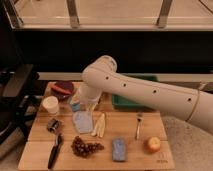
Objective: Place brush in table surface
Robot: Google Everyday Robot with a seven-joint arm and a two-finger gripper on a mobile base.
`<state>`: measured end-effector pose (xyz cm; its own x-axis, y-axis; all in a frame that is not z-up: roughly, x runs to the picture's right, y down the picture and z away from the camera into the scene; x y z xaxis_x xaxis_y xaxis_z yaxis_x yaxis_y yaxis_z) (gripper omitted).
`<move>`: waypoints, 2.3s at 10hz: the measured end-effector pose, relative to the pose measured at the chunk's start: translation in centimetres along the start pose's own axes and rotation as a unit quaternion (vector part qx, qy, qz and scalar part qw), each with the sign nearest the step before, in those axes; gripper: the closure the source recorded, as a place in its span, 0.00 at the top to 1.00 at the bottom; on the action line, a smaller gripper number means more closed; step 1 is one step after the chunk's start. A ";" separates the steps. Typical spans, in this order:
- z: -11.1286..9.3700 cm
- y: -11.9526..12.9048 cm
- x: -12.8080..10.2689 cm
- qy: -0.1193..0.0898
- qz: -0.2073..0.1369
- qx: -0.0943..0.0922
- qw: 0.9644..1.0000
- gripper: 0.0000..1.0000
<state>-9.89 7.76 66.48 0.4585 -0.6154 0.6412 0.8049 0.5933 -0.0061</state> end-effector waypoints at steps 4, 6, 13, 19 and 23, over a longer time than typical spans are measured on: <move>4.3 -1.1 -1.8 -0.040 -0.054 -0.043 0.997 0.65; 9.4 -1.6 -3.6 -0.082 -0.079 -0.058 0.992 0.65; 17.4 -3.8 -7.5 -0.122 -0.133 -0.060 0.982 0.65; 18.6 -4.3 -8.0 -0.131 -0.142 -0.075 0.978 0.65; 20.7 -4.6 -9.1 -0.150 -0.154 -0.103 0.971 0.65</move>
<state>-25.59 21.40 76.58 0.0783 -0.5497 0.8317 0.9587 0.2702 0.0884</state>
